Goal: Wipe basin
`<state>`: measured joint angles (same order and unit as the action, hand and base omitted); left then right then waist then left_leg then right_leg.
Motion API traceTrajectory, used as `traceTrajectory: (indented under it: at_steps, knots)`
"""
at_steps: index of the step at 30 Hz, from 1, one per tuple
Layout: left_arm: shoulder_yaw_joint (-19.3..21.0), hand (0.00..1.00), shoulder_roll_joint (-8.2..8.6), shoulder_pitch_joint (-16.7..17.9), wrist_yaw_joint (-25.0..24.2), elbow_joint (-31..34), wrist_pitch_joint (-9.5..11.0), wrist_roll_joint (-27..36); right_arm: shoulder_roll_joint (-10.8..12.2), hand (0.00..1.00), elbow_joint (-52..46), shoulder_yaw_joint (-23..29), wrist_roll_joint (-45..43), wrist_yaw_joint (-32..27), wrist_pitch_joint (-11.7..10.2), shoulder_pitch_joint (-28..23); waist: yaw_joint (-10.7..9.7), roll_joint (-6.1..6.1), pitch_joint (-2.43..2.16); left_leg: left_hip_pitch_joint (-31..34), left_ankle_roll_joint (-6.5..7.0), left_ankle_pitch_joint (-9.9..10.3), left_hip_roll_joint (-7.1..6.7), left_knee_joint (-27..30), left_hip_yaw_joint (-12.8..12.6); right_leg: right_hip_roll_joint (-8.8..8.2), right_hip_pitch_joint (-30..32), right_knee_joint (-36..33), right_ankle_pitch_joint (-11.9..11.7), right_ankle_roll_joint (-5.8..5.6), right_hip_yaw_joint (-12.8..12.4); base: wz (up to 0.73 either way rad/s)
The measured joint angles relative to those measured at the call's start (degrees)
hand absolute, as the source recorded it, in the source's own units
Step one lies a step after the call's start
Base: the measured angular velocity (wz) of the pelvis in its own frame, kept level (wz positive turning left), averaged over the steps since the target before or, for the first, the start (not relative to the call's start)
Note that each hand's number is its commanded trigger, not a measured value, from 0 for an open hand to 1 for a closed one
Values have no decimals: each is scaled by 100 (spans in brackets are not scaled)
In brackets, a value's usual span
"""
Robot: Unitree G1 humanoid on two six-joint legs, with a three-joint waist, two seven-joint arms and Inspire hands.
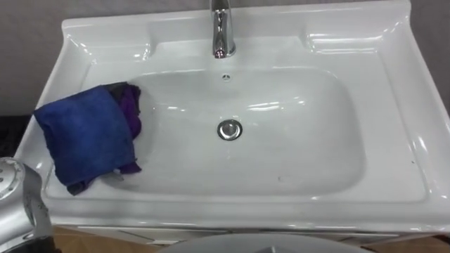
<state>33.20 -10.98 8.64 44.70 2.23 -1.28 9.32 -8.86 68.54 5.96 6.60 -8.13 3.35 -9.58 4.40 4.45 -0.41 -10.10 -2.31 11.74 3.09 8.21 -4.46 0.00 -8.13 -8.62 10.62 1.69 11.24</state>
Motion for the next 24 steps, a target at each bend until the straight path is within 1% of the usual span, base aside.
traceTrajectory:
  at_steps: [2, 4, 6, 7, 8, 9, 11, 12, 13, 14, 15, 16, 17, 18, 19, 20, 21, 23, 24]
  knots:
    - [175, 0, 0, 71, 193, 0, 107, 331, -12, 0, -3, -3, -14, 2, 17, -8, 68, 6, -4, 3, 0, 0, -3, 1, 3, -1, 11, -1, 5, -2, -3, 0]
    - [300, 0, 0, 181, 341, -25, 146, 672, -12, 0, -42, -5, -14, 6, 26, -38, 82, 12, -7, -5, 0, 0, -4, 2, 8, 1, 18, -1, 5, -2, -2, 3]
    - [332, 0, 0, 320, 501, -45, 175, 1102, -17, 0, -130, -24, -3, 7, 51, -99, 135, 0, -17, 4, 0, 0, -6, 3, 25, -3, 25, -9, 5, -3, 9, 0]
    - [318, 0, 1, 394, 591, -84, 175, 1389, -18, 0, -161, -26, 16, 5, 69, -135, 205, -6, -18, -2, 0, 0, -7, 3, 25, -3, 23, -12, 4, -2, 6, 0]
    - [301, 0, 3, 503, 638, -167, 192, 1607, -21, 0, -192, -28, 21, 6, 124, -157, 236, -15, -16, -2, 0, 0, -7, 2, 25, -3, 5, -11, 5, -3, 12, 0]
    - [300, 0, 3, 549, 641, -251, 198, 1692, -23, 0, -194, -28, 27, 7, 142, -165, 244, -16, -16, -3, 0, 0, -8, 2, 25, -4, -5, -11, 5, -3, 18, 5]
    - [298, 0, 10, 649, 695, -617, 202, 2077, -22, 0, -194, -34, 49, 7, 182, -179, 294, -12, -8, 7, 0, 0, -10, 3, 53, -9, -4, -15, 6, -4, 46, 6]
    - [300, 0, 13, 649, 716, -748, 220, 2184, -23, 0, -192, -31, 49, 5, 192, -180, 324, -28, -14, 8, 0, 0, -11, 4, 51, -13, 2, -15, 6, -4, 46, 0]
    - [310, 0, 18, 677, 748, -991, 230, 2475, -24, 0, -193, -24, 57, 2, 217, -185, 359, -17, -10, 2, 0, 0, -11, 7, 41, -20, 7, -14, 6, -5, 45, 0]
    - [308, 0, 47, 743, 769, -1201, 249, 2724, -25, 0, -194, -28, 52, -4, 239, -186, 379, -34, -6, 4, 0, 0, -14, 8, 37, -48, 13, -18, 6, -5, 48, 0]
    - [308, 0, 77, 780, 786, -1297, 255, 2800, -25, 0, -195, -28, 46, -5, 250, -185, 381, -49, -5, 19, 0, 0, -16, 12, 36, -53, 24, -17, 8, -8, 50, 3]
    - [292, 0, 142, 853, 856, -1446, 260, 2950, -24, 0, -194, -29, 31, -3, 256, -185, 381, -51, -22, 58, 0, 0, -27, 26, 51, -62, 49, -15, 17, -19, 55, 8]
    - [244, 0, 169, 921, 876, -1632, 271, 3063, -24, 0, -194, -29, 34, 2, 257, -185, 381, -78, -25, 67, 0, 0, -38, 40, 85, -65, 63, -20, 18, -22, 78, 10]
    - [229, 0, 169, 931, 868, -1793, 281, 3067, -24, 0, -193, -29, 35, 5, 266, -185, 382, -91, -24, 73, 0, 0, -41, 41, 97, -65, 63, -20, 18, -23, 94, 11]
    - [208, 0, 162, 926, 825, -2180, 334, 3066, -24, 0, -193, -27, 16, 14, 290, -185, 377, -97, -23, 84, 1, 0, -52, 40, 143, -71, 60, -24, 21, -30, 112, 9]
    - [182, 0, 178, 948, 806, -2508, 335, 3069, -24, 0, -194, -28, -21, 27, 294, -189, 379, -105, -21, 101, 1, 0, -60, 39, 150, -82, 54, -25, 19, -37, 117, 8]
    - [163, 0, 197, 984, 804, -2611, 335, 3069, -23, 0, -194, -19, -32, 50, 297, -190, 372, -111, -20, 103, 1, 1, -65, 40, 157, -89, 50, -29, 20, -40, 125, 10]
    - [73, 0, 240, 1019, 801, -3055, 349, 3045, -30, 0, -191, -6, -68, 83, 306, -226, 368, -125, -15, 99, 11, 6, -84, 37, 226, -92, 2, -25, 30, -62, 165, 14]
    - [36, 0, 240, 1055, 782, -3221, 388, 3026, -34, 0, -190, -6, -77, 83, 306, -231, 375, -142, -4, 100, 15, 9, -85, 37, 226, -94, 6, -25, 32, -66, 168, 6]
